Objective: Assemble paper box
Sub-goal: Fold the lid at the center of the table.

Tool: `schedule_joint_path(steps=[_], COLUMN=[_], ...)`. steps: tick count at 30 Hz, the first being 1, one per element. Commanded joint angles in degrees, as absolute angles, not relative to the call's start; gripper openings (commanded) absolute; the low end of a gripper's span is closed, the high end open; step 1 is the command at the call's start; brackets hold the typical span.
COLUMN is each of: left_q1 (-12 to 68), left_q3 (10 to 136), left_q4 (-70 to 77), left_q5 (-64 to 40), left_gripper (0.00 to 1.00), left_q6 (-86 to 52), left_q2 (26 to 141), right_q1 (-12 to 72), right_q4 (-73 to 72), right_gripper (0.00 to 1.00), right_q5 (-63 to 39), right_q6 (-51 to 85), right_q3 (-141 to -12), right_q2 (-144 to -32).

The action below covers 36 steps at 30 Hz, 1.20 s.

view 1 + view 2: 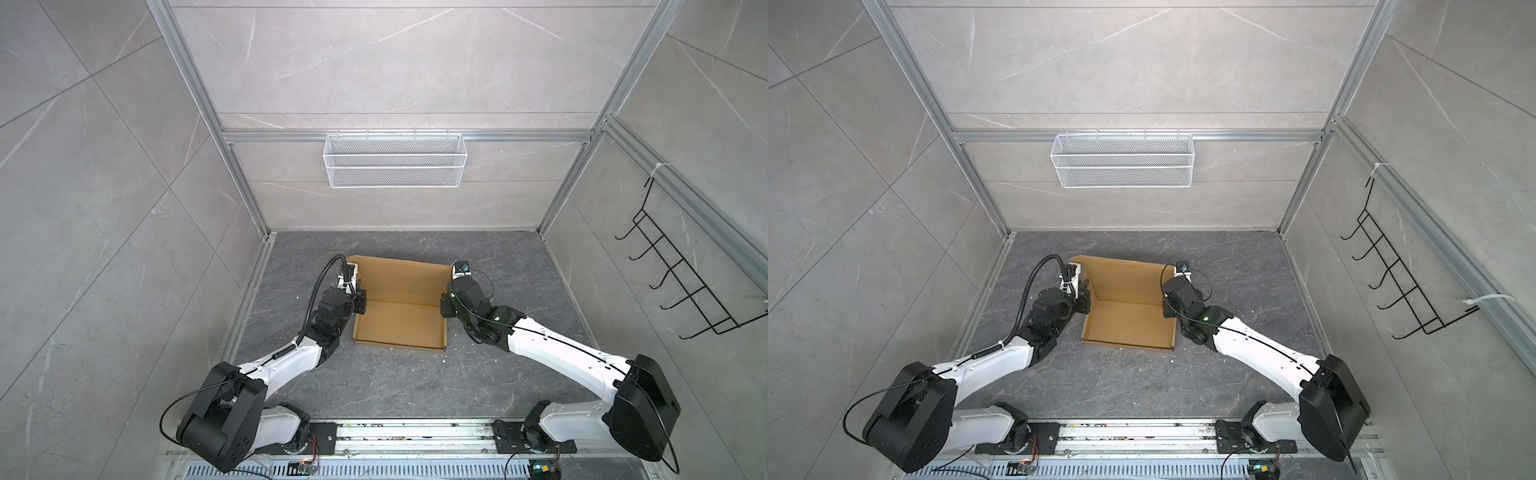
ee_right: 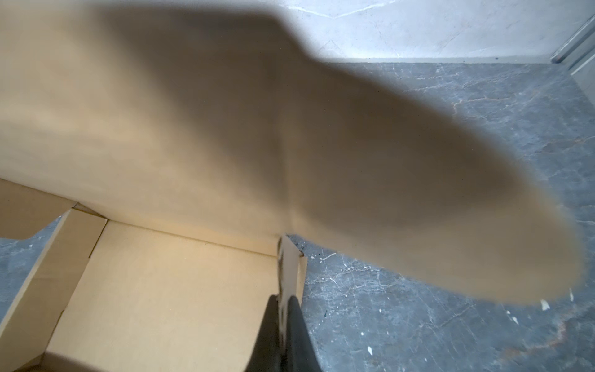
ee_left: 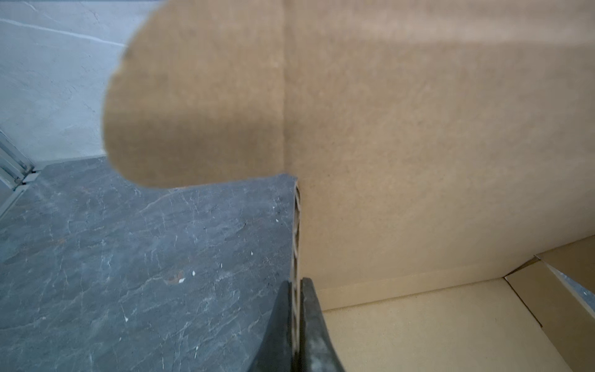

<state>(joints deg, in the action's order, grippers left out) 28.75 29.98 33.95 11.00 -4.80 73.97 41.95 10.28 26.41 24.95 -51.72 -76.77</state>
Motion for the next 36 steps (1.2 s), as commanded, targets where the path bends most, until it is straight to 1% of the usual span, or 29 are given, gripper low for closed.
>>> schedule_joint_path(steps=[1, 13, 25, 36], left_q1=[30.9, 32.2, 32.3, 33.6], left_q3=[27.8, 22.7, 18.9, 17.9], left_q4=[39.1, 41.3, 42.3, 41.9], left_q5=[7.2, 7.8, 7.9, 9.3], left_gripper=[0.01, 0.01, 0.01, 0.01], left_q6=[-6.8, -7.9, -8.2, -10.9], left_q2=[73.0, 71.8, 70.5, 69.4], right_q1=[44.8, 50.6, 52.3, 55.2], right_q4=[2.7, -0.4, -1.6, -2.5], right_gripper=[0.03, 0.04, 0.03, 0.03], right_q5=[26.6, 33.6, 34.9, 37.8], right_q6=[26.9, 28.9, 29.2, 32.4], right_q3=[-49.3, -44.6, -42.2, -40.6], right_q2=[-76.2, -76.6, -76.9, -78.7])
